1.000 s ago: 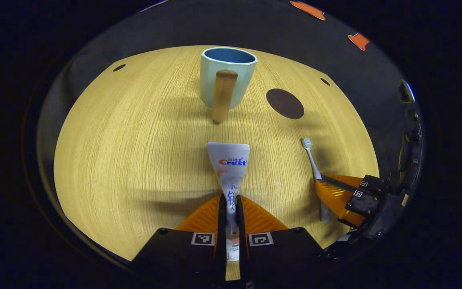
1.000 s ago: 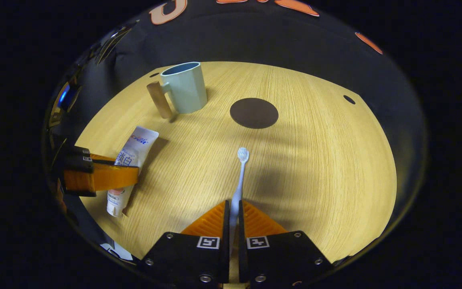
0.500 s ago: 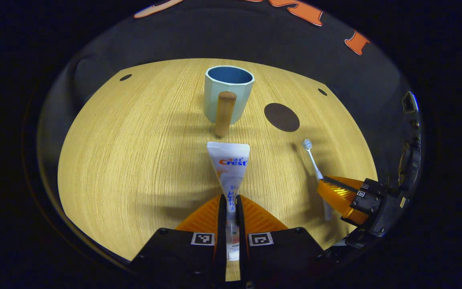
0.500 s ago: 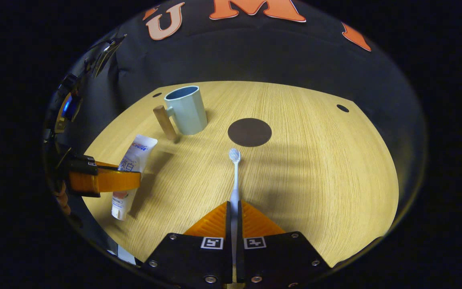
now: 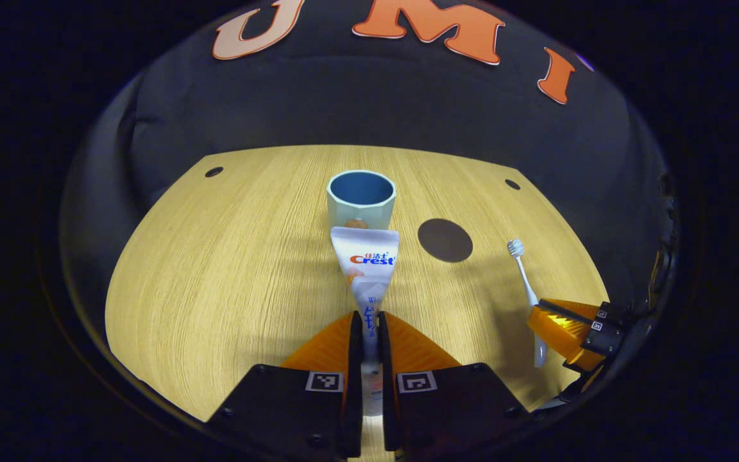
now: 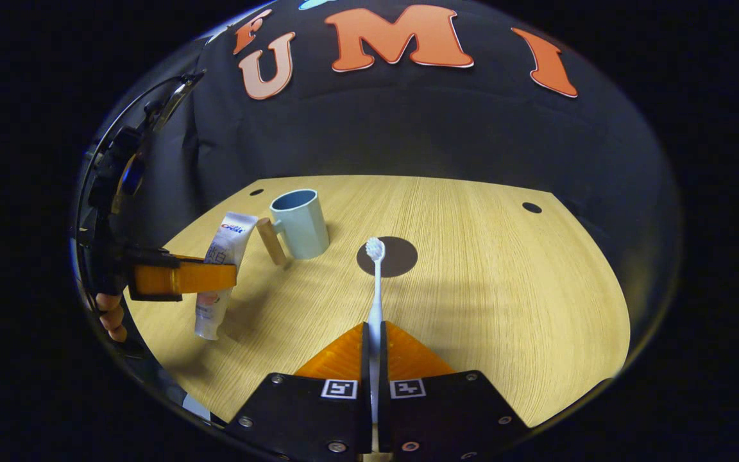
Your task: Put the toothbrush and toothpaste on the desktop into the cup, then pick up the cup and place it on the coaster on the desktop.
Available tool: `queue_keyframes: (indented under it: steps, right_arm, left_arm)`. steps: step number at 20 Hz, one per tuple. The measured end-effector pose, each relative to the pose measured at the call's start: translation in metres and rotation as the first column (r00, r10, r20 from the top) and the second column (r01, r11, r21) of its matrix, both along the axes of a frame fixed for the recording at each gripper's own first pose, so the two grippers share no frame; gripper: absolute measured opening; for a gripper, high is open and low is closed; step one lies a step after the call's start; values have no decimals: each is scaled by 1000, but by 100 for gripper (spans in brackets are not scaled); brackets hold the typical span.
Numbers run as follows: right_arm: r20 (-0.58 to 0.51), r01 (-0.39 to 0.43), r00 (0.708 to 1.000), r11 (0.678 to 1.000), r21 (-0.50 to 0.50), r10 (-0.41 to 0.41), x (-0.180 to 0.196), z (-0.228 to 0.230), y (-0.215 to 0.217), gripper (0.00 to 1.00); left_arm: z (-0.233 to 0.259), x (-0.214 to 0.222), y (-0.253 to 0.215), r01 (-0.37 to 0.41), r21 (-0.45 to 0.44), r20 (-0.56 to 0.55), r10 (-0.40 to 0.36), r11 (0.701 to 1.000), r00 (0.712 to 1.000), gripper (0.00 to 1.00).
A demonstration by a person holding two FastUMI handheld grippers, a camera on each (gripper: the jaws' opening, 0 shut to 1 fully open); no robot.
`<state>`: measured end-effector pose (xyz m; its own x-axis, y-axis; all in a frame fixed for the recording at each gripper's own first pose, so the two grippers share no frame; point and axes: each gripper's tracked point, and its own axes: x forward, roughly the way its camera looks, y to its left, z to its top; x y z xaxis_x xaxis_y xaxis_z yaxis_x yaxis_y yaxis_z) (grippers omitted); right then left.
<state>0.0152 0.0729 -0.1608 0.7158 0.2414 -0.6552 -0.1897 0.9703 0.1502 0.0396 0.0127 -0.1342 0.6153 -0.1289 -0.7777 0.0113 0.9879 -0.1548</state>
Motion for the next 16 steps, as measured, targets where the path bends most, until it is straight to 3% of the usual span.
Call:
queue_keyframes:
  steps: [10,16]
  right_arm:
    - [83,-7,997,1000,12,6,13,21,-2,4]
    - [124,11,992,1000,18,-13,31,25,-10,4]
  left_arm:
    - [41,47,10,-40,45,255,27,998,967,17]
    - [55,80,16,-48,80,406,11,996,914,17]
